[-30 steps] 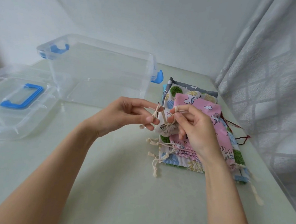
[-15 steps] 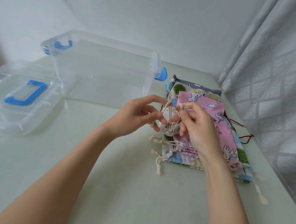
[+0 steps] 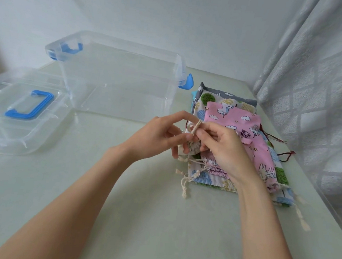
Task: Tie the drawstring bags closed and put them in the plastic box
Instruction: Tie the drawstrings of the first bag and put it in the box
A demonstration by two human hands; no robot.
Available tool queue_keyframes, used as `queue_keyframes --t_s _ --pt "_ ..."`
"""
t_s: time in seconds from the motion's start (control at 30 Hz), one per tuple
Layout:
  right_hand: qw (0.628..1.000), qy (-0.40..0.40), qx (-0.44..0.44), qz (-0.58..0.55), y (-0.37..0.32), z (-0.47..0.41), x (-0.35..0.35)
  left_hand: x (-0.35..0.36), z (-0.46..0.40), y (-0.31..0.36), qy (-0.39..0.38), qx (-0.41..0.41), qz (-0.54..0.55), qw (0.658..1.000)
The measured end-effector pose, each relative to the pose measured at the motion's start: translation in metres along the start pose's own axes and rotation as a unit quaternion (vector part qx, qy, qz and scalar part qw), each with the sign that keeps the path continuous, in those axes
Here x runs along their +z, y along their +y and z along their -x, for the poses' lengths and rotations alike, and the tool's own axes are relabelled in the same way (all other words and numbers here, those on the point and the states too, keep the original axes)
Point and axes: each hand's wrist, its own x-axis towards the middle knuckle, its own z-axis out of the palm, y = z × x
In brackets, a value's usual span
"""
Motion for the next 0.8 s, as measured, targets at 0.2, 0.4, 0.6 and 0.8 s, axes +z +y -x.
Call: queue_keyframes --t_s 0.2,0.4,0.6,0.8 --pt "0.999 0.034 0.003 -0.028 -0.004 0.001 0.004 0.005 0.001 0.000 0.054 0.052 -0.187 0.980" --pt "0.997 0.070 0.020 -0.026 0.002 -0.003 0.004 0.003 0.000 0.008 0.276 0.102 -0.125 0.947" --pt "0.998 0.065 -0.002 -0.010 0.006 -0.004 0.005 0.003 -0.004 0.004 0.184 0.020 -0.149 0.971" --pt "0.998 0.063 0.012 -0.022 0.006 -0.005 0.005 0.005 -0.006 0.002 0.176 0.018 -0.108 0.978"
